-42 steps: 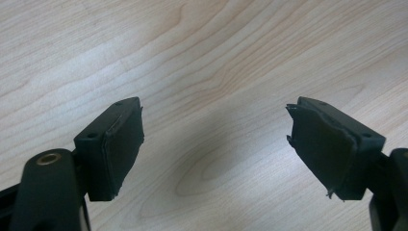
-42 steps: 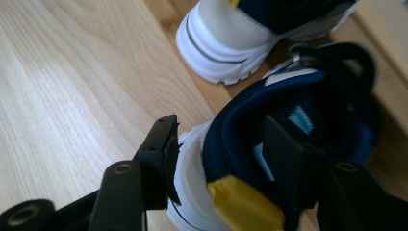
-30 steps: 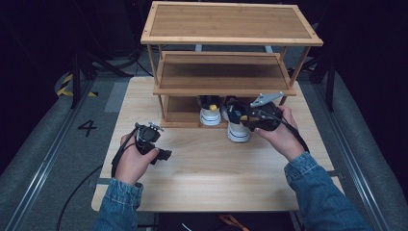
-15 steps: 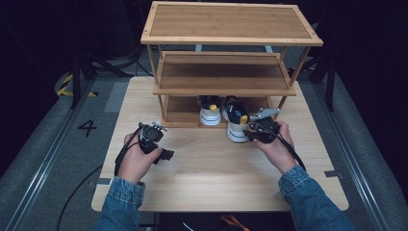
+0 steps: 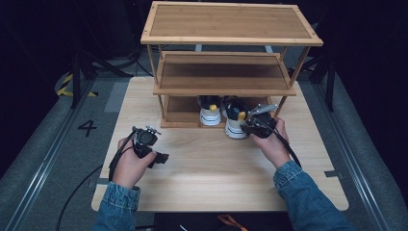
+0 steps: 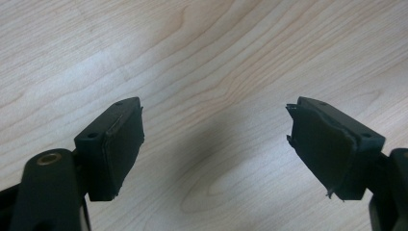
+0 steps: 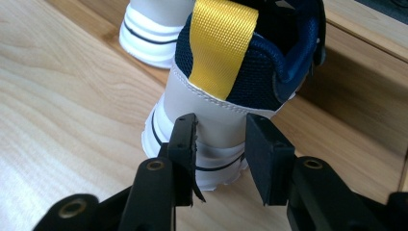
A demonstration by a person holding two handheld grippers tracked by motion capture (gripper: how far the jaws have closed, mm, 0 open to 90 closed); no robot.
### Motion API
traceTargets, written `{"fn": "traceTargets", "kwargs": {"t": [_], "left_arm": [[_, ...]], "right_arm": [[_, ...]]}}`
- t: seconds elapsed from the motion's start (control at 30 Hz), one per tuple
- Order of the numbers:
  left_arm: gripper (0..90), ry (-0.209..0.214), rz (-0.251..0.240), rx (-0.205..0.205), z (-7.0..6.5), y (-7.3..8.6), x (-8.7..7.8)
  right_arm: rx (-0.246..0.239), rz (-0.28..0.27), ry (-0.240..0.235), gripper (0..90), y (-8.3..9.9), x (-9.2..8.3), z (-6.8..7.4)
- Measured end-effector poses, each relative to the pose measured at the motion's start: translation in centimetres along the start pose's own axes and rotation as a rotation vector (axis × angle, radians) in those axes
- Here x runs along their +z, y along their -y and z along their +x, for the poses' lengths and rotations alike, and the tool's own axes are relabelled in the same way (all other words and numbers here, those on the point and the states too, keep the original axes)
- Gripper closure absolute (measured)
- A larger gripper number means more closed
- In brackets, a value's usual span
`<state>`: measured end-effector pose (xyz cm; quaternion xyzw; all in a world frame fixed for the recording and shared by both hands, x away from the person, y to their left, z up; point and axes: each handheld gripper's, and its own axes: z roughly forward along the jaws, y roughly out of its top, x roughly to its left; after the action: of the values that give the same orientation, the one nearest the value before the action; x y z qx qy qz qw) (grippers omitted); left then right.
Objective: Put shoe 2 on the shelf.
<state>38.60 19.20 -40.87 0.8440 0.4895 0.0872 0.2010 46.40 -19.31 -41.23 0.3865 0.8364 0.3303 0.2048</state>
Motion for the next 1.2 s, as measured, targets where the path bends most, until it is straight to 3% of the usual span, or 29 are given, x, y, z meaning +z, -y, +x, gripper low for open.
{"fn": "traceTargets", "kwargs": {"t": [0.3,0.63,1.2], "left_arm": [[19.6,-0.004,0.016,-0.026,0.6,1.2,0.1],[19.6,-0.016,0.011,-0.045,1.1,2.2,-0.5],[19.6,-0.015,0.016,-0.054,1.2,2.5,-0.4]], "right_arm": [[0.014,-0.014,0.001,68.1,-1.1,1.6,-0.4],[0.019,-0.035,0.051,67.6,-1.6,3.0,-0.6],[0.005,-0.056,0.081,66.2,-2.0,4.4,-1.2]]}}
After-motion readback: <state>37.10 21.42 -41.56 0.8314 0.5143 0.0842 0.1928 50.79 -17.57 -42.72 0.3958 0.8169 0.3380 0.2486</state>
